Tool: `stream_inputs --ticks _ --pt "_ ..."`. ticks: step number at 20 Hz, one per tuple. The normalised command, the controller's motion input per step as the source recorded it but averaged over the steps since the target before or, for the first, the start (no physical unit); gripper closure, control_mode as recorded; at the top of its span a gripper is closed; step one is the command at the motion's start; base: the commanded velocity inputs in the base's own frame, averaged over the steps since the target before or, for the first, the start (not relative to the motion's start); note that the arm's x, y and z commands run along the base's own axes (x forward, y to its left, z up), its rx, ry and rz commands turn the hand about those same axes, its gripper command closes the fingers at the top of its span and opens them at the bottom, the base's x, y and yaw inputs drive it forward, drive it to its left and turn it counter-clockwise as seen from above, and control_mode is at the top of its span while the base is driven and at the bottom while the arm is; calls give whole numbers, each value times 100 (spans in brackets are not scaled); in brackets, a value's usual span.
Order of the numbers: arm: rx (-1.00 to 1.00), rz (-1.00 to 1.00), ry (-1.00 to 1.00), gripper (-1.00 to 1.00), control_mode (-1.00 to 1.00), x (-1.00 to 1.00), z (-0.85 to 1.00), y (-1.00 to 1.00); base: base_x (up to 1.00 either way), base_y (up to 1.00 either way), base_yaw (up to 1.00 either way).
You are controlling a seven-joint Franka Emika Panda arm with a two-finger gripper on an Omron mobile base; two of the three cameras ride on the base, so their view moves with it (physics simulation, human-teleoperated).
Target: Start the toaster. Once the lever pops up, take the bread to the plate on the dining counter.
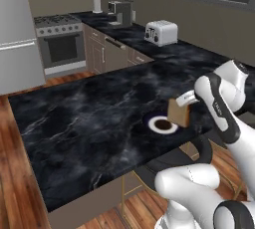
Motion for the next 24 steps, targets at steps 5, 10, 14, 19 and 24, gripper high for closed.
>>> stream_inputs --ticks 5,10,14,19,24 --pt "0 13 0 100 -100 23 -45 -8 0 0 0" --pt "0 6 -2 100 -100 22 -34 -5 0 0 0" --pt "0 2 -1 100 -100 22 -37 -5 0 0 0" --pt "0 2 0 100 -100 23 -25 -3 0 0 0" --pt "1 2 0 100 -100 27 -18 0 0 0 0"
